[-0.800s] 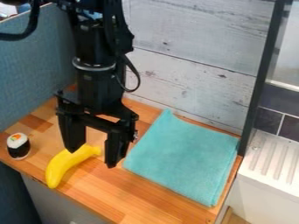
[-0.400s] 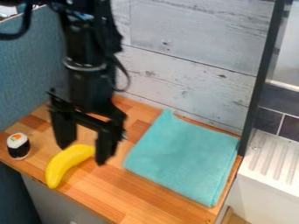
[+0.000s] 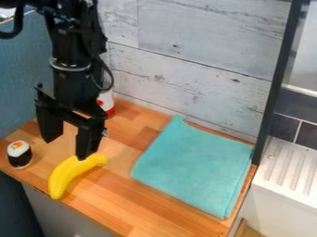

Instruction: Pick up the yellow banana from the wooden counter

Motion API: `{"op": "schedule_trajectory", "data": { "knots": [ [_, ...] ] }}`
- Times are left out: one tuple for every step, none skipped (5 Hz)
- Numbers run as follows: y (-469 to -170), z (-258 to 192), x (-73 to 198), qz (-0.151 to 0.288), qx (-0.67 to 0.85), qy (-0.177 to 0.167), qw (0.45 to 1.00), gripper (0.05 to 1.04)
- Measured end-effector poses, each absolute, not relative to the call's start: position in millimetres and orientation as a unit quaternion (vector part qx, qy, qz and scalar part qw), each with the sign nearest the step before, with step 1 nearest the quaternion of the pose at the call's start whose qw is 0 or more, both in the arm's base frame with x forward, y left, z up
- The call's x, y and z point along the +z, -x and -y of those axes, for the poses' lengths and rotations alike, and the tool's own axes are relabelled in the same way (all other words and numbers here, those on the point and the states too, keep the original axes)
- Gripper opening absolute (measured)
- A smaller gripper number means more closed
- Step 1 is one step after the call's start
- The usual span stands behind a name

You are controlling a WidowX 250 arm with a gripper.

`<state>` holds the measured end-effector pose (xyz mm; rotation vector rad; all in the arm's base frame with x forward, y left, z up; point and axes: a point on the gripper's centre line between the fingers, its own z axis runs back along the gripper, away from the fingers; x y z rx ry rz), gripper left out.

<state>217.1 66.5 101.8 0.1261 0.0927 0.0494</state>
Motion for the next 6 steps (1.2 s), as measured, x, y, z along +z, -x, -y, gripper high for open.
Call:
{"op": "schedule_trajectory", "data": {
  "knots": [
    [-225.2, -81.8, 89.3, -0.036, 0.024, -0.072, 0.996, 1.001],
    [-225.6, -92.1, 74.8, -0.056, 0.006, -0.063, 0.996, 1.001],
    [-231.1, -98.0, 63.7, -0.069, -0.015, -0.068, 0.995, 1.001],
    [-232.0, -106.9, 47.0, -0.093, -0.032, -0.051, 0.994, 1.001],
    [-232.7, -108.3, 31.8, -0.106, -0.042, -0.038, 0.993, 1.001],
    [-233.7, -105.4, 10.4, -0.117, -0.044, -0.023, 0.992, 1.001]
  ]
}}
